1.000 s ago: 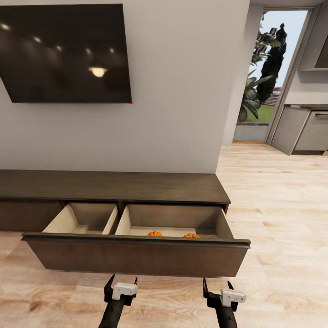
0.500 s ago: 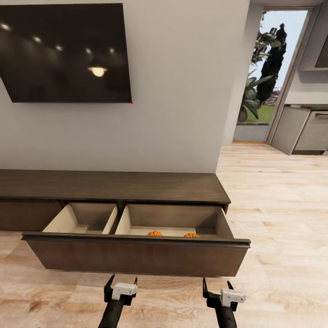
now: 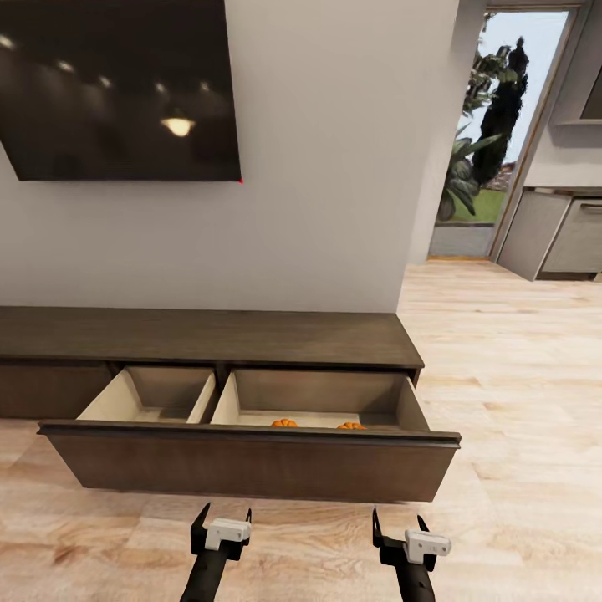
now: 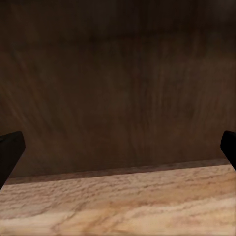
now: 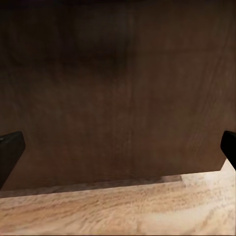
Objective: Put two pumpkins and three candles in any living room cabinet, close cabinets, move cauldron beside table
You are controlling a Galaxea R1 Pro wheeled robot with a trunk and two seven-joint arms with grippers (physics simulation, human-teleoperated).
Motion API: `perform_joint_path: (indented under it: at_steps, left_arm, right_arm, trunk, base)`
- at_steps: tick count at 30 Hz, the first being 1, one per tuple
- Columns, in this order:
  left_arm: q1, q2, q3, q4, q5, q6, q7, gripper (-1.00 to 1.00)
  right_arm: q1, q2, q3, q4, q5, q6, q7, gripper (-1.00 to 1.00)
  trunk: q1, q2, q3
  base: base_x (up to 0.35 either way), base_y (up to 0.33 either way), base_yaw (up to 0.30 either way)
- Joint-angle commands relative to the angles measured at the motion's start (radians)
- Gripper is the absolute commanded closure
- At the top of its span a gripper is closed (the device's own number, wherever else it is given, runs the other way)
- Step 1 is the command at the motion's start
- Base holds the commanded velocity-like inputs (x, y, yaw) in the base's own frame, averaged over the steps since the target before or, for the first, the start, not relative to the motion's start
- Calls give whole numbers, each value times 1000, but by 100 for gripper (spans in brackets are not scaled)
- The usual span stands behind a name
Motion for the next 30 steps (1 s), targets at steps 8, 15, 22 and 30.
perform_joint_path:
  at_steps: [8, 15, 22, 30]
  left_arm:
    - [-1, 0, -9, -2, 7, -5, 4, -100]
    - [-1, 1, -9, -1, 7, -5, 5, -100]
    - [-1, 1, -9, -2, 7, -5, 4, -100]
    - [-1, 2, -9, -3, 7, -6, 4, -100]
  right_arm:
    - [-1, 0, 8, 0, -3, -3, -7, -100]
    - [-1, -1, 8, 0, -4, -3, -7, -100]
    - [-1, -1, 8, 2, -5, -3, -7, -100]
    - [-1, -2, 3, 36, -7, -3, -5, -100]
  trunk:
    - [0, 0, -1]
    - [2, -2, -20]
    - [2, -2, -20]
    - [2, -2, -20]
  base:
    - [0, 0, 0]
    - [0, 0, 0]
    - [0, 0, 0]
    - [0, 0, 0]
